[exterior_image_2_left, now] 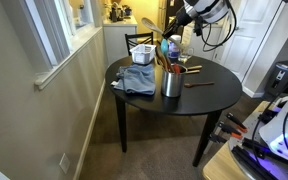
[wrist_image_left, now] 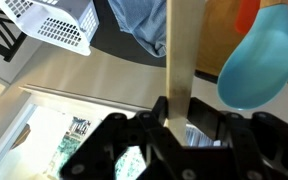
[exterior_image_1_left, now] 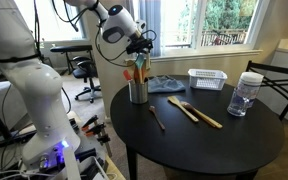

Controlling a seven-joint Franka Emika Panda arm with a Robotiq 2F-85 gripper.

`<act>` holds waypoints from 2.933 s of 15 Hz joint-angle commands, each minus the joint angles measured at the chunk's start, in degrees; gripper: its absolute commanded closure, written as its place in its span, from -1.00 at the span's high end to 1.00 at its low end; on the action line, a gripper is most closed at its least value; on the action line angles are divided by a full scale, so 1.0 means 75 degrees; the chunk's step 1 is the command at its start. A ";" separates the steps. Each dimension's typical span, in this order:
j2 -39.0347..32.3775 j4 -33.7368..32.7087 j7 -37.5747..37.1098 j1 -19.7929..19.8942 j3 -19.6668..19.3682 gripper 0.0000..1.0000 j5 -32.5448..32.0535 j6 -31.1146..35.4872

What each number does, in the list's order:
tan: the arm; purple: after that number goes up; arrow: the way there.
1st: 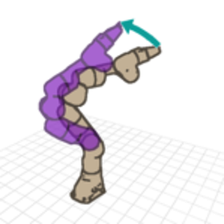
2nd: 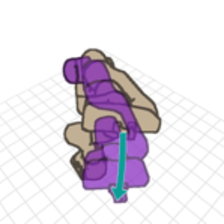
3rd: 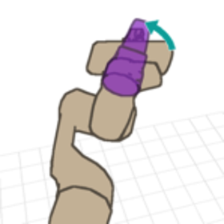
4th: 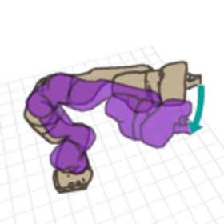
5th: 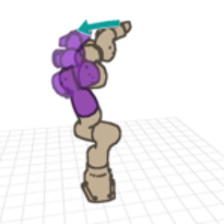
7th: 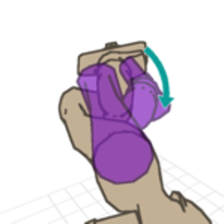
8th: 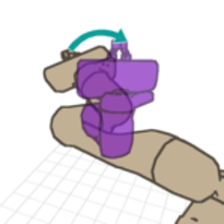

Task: Pick up the wooden spoon on the far left of the table on put it in the silver utensil holder

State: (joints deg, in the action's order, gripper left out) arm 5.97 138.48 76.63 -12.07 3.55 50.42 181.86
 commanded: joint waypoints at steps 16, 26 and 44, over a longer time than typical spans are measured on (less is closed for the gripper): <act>0.1132 0.1174 0.3766 -0.1868 -0.1336 -0.79 0.2476 0.1693; 0.0893 0.1821 0.2903 -0.1215 -0.1017 -0.43 0.1254 0.1251; 0.1028 0.1707 0.2572 -0.1516 -0.1146 -0.79 0.1427 0.1404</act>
State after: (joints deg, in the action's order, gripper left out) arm 12.64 151.83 97.89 -21.40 -4.14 59.97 191.25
